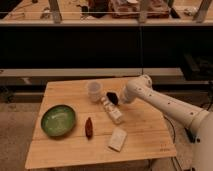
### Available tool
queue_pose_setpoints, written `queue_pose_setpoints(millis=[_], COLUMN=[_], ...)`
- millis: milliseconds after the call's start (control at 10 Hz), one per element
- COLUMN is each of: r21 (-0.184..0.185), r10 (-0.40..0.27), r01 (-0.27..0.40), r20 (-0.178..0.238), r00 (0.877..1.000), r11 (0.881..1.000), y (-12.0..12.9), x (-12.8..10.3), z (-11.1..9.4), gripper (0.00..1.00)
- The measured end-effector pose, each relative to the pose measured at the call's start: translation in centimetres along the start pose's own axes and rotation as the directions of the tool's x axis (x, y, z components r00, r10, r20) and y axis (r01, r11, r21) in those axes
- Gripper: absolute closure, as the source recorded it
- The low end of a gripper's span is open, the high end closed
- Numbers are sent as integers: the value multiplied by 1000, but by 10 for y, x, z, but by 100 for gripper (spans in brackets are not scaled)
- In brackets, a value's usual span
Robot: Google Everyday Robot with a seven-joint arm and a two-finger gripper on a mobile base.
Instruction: Knock the eraser over
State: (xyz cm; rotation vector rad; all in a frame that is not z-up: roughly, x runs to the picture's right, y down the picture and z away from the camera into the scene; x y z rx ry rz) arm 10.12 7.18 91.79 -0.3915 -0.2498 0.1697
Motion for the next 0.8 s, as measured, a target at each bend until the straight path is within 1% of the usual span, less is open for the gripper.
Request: queue_pose_setpoints(millis=[100, 300, 500, 600, 800], r21=[2, 6, 10, 7, 4], r10=[-3, -24, -39, -53, -91], r01=[3, 24, 39, 53, 91], r20=[6, 16, 21, 28, 50], r00=[1000, 1000, 999, 998, 995], r11=[1000, 1000, 999, 999, 996], y=[-4, -29, -40, -39, -25], x=[-1, -21, -34, -43, -62], z=[1, 14, 21, 25, 26], gripper=[82, 82, 82, 82, 82])
